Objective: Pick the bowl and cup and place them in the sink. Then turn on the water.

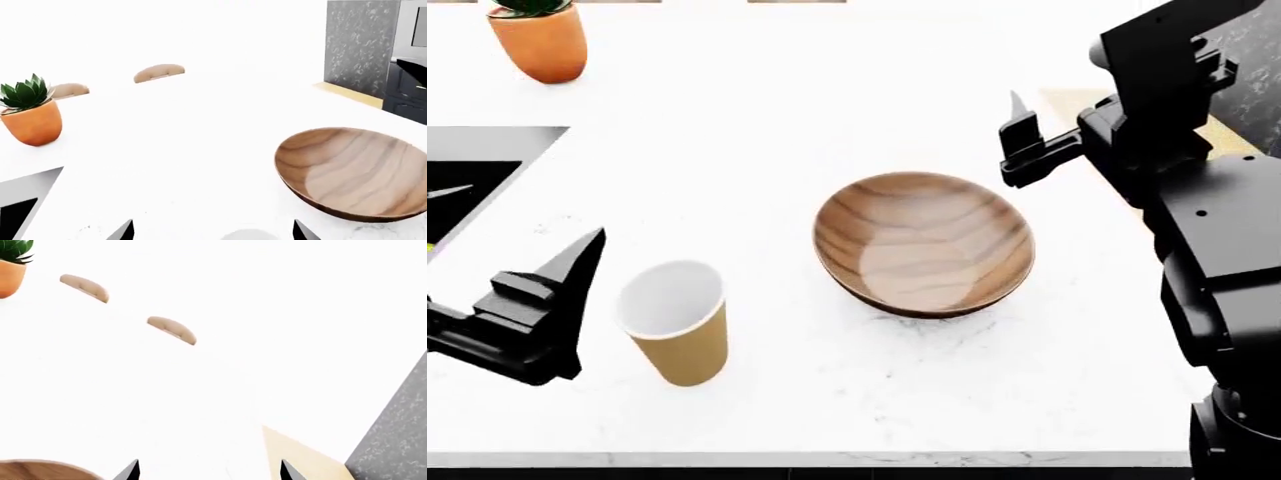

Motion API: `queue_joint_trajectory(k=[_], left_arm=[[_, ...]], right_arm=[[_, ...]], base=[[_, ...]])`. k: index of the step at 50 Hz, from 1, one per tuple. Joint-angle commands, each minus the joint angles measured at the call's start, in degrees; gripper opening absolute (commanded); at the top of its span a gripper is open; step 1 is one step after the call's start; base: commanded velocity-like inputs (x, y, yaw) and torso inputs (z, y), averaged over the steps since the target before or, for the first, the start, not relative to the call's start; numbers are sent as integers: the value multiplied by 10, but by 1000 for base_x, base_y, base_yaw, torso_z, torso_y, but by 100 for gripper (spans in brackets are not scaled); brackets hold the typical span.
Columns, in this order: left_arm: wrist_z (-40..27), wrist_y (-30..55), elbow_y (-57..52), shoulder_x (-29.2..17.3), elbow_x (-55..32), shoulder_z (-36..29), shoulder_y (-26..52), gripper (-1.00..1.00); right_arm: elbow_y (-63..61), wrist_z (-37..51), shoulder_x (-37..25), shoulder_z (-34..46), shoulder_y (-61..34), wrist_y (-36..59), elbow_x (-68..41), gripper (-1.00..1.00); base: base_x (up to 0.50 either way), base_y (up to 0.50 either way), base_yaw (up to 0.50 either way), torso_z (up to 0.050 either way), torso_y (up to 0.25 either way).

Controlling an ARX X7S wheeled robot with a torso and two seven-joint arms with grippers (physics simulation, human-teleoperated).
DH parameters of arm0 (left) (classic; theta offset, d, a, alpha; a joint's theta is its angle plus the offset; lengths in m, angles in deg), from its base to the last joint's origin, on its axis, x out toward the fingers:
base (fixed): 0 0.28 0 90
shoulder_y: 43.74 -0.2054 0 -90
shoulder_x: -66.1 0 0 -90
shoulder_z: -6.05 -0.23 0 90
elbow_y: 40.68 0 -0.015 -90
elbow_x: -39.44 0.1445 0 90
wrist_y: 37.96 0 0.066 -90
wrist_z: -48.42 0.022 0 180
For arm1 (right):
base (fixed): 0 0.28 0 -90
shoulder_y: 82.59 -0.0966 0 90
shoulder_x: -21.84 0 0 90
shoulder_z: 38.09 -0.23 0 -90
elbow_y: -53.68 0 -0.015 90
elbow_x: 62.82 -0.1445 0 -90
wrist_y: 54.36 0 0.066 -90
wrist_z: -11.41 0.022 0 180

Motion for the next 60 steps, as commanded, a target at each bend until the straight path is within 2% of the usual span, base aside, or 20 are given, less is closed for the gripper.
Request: queue_joint_trajectory(k=[1,5,9,15,22,31,34,37,45,60], left_arm=[[-116,1,-66,-52,-239,173,-157,100],[-158,30,-78,-33,-308,256,-234,100],[-186,51,-90,-7,-353,304,-299,100],[-190,91,-83,32,-345,301,-343,100],[-182,93,-61,40,-286,235,-346,100],[-157,25,-27,16,-177,31,-234,100],[-149,20,-12,23,-146,-35,-189,100],[-144,24,3,34,-122,-74,-168,100],[-117,63,62,77,-48,-133,-121,100],[-18,134,114,143,93,-125,-104,100]], right_arm=[[-2,-3,-1,8,-2,-1,-1,100],[0,-2,-1,11,-2,-4,0,100],[-1,-2,1,12,-3,-2,-1,100],[-6,-2,1,12,0,-1,-3,100],[-4,0,0,7,12,-9,-5,100],[2,2,0,3,20,-18,-7,100],[2,3,1,3,22,-20,-8,100],[3,3,0,2,23,-22,-8,100],[-2,4,-4,-1,28,-19,-9,100],[-4,7,-6,-3,33,-18,-11,100]], base=[[0,0,0,0,0],[0,0,0,0,0],[0,0,0,0,0],[0,0,0,0,0],[0,0,0,0,0],[0,0,0,0,0],[0,0,0,0,0],[0,0,0,0,0],[0,0,0,0,0],[0,0,0,0,0]])
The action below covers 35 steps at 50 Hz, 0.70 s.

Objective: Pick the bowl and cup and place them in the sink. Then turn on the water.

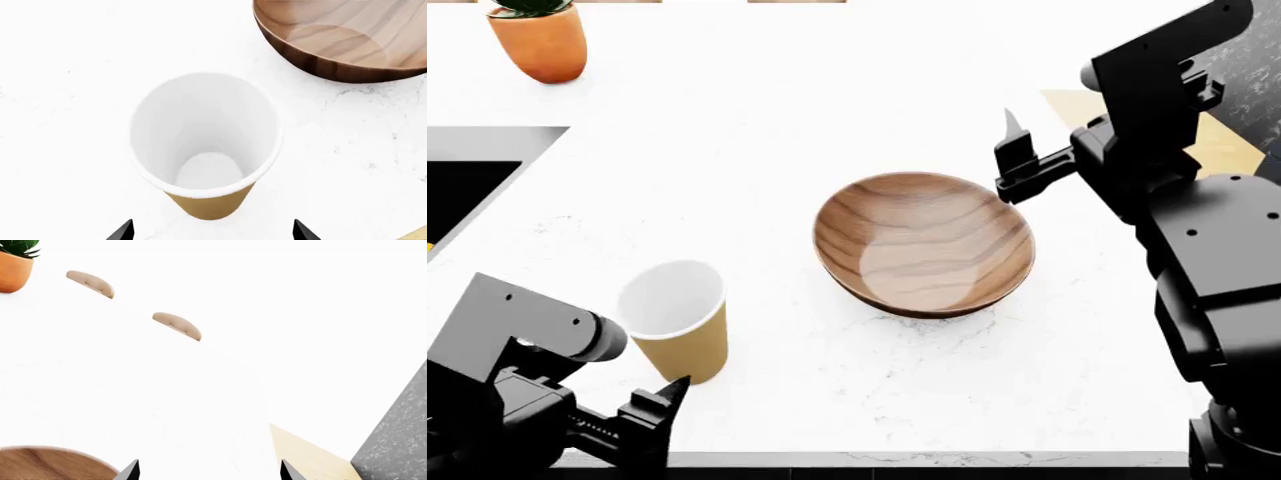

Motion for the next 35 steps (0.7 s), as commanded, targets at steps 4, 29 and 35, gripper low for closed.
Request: queue_joint_trajectory(k=[4,29,35], left_arm=[[102,38,34,45,138,-16,17,100],[207,16,74,61,272,-104,88,100],[208,4,72,55,270,-113,97,-100]], right_arm=[[0,2,-2,0,1,1,-1,100],[4,3,-5,6,-3,2,-1,100],[4,4,-6,5,-1,0,-1,100]], base=[[0,0,0,0,0],[0,0,0,0,0],[0,0,0,0,0]])
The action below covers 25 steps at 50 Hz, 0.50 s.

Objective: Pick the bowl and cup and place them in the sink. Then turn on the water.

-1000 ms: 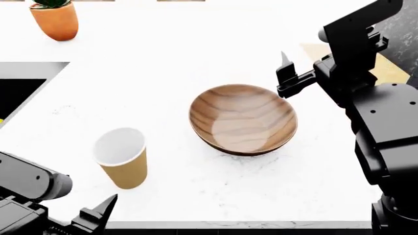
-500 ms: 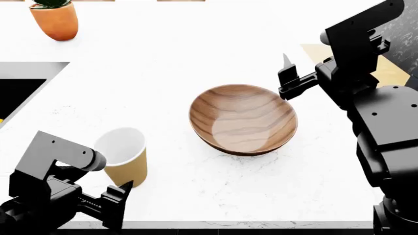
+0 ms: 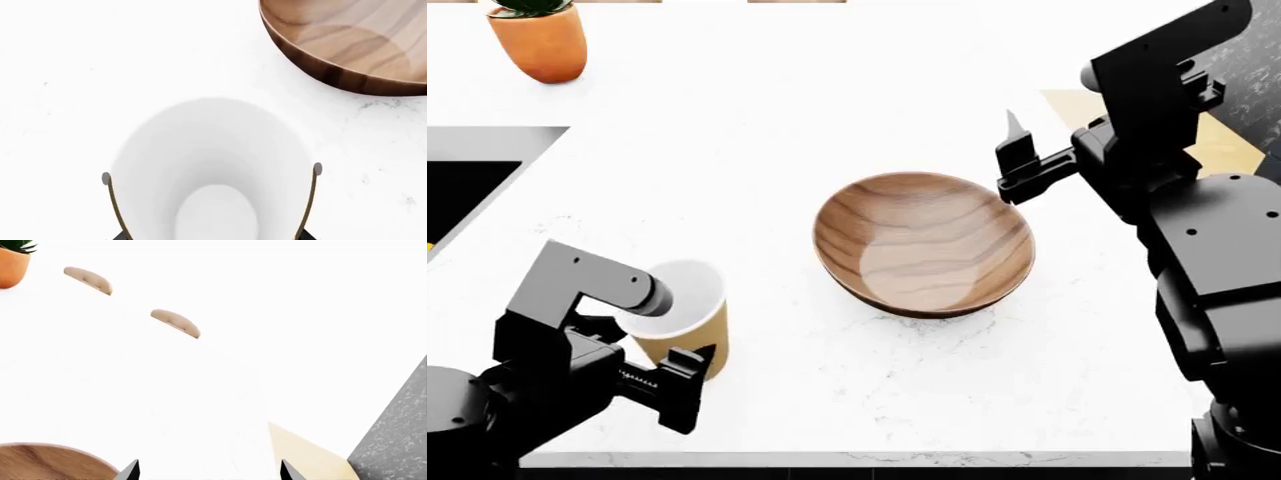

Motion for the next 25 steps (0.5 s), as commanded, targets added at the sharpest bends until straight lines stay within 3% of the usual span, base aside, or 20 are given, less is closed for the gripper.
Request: queue_joint_trajectory(k=[1,6,12,16,25], left_arm=[[24,-15,7,-1,28,-27,25,-100],[15,-31,-6,-16,10,-16,25,-100],[-45,-64,-23,-64,-74,-5,46,-100],[-67,-80,-37,-90,-107,3,51,-100],[-65,-90,-50,-102,-111,18,45,-100]], right_arm=[[0,1,-2,0,2,-1,-1,100],[-2,0,-4,2,2,1,-1,100],[-30,-21,-32,30,-10,20,3,100],[-87,-75,-85,97,-35,52,5,100],[-231,-258,-228,280,-172,126,1,100]], base=[[0,0,0,0,0],[0,0,0,0,0],[0,0,0,0,0],[0,0,0,0,0],[0,0,0,0,0]])
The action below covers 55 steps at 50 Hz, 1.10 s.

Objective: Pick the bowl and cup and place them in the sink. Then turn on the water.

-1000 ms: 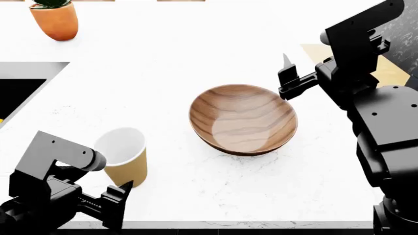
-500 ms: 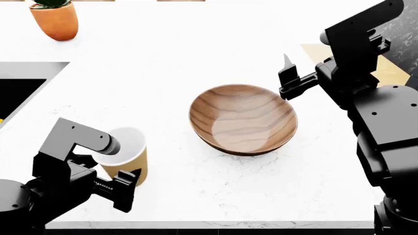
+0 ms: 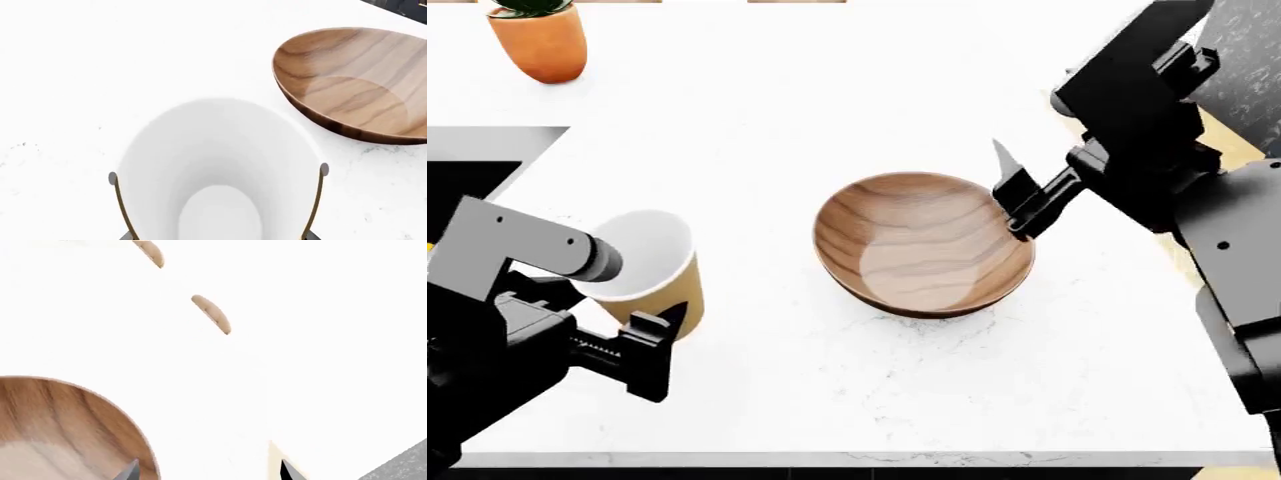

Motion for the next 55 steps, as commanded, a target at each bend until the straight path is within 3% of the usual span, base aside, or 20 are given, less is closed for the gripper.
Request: queue_joint_trajectory(k=[1,10,23,40,55], left_arm=[[-17,-25,-17,-28,-31,16,4,-100],[1,-24,-24,-29,-19,29,-8,-100],[17,-25,-27,-30,-5,32,-14,-100],[22,-33,-32,-36,-5,28,-16,-100],[43,-40,-45,-38,9,59,-51,-100]], right_arm=[[-134,-177,-136,177,-131,65,-1,100],[-159,-320,-184,296,-266,6,27,100],[-198,-405,-209,348,-313,-27,33,100],[-213,-429,-194,422,-317,-51,71,100],[-183,-392,-145,458,-275,-61,85,100]], base=[[0,0,0,0,0],[0,0,0,0,0],[0,0,0,0,0],[0,0,0,0,0],[0,0,0,0,0]])
